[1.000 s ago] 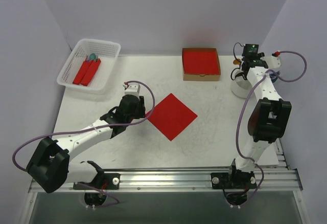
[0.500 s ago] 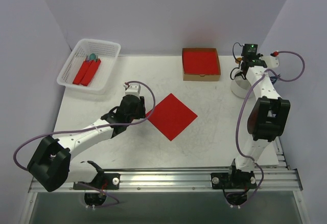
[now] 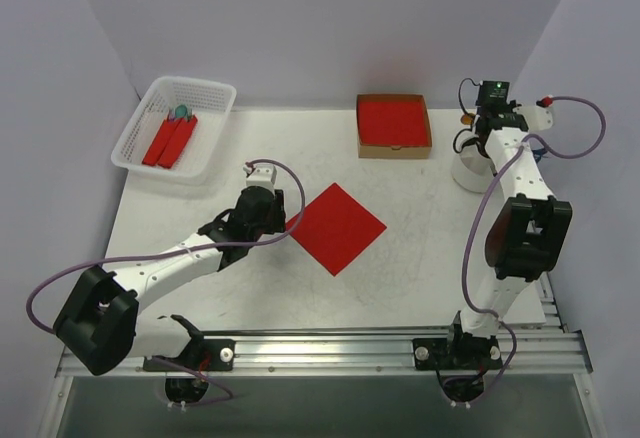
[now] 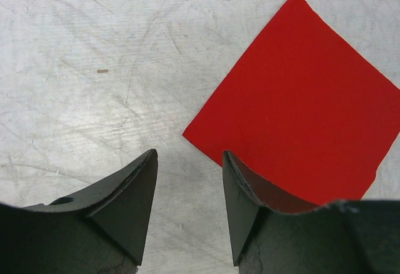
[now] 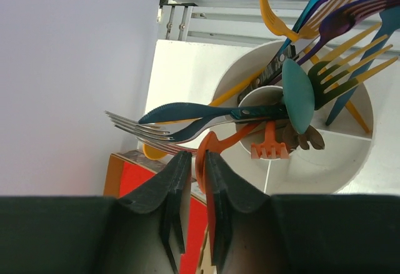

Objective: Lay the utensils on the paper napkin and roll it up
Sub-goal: Pick up the utensils from the container, then place the utensils on the napkin.

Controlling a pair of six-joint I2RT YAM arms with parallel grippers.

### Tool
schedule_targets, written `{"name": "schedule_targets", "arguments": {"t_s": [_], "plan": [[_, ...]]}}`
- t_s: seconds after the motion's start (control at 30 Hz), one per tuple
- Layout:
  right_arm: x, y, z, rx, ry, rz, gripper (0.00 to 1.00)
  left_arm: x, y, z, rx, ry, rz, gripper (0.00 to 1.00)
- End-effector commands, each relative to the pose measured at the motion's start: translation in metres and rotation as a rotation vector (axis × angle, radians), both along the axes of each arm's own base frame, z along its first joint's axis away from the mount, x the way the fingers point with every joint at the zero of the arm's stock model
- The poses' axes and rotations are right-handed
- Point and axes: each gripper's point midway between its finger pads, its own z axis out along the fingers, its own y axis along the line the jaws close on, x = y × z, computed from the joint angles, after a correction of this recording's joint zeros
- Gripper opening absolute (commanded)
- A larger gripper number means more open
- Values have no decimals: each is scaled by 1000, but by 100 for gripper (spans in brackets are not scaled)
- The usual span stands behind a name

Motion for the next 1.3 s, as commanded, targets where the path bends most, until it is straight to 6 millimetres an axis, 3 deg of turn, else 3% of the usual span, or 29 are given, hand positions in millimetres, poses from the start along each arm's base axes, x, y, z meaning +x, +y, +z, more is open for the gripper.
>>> {"name": "schedule_targets", "arguments": {"t_s": [0.0,0.23,0.3,0.4,0.6,0.73,1.0,1.1,1.13,1.2,1.23,1.27], "plan": [[-14,-10,48,-29,-67,-63,8,14,-13,31,-46,-83,-12,55],[-17,-10,63,-40,-89,-53,9,12,-12,30,-36,-84,-10,55],[-17,-8,62,-35,-95,-42,1,11,-12,31,-33,-87,-10,55],[-17,-5,65,-27,-103,-31,2,12,-13,31,-30,-87,-12,55],[-23,-2,89,-37,-134,-5,0,11,-15,34,-29,-98,-15,56],[-29,5,112,-42,-168,43,0,8,-19,39,-36,-113,-45,62],[-56,19,138,-50,-182,124,0,0,-60,69,-138,-213,-241,70],[-68,26,148,-44,-203,156,0,1,-80,92,-200,-317,-315,70],[-72,27,154,-46,-214,165,0,3,-87,108,-240,-397,-338,70],[-76,33,154,-26,-217,198,0,5,-99,118,-286,-451,-377,73],[-80,36,159,-25,-230,210,0,5,-111,142,-331,-538,-431,73],[-82,41,160,-10,-238,236,0,8,-122,138,-327,-558,-471,73]]}}
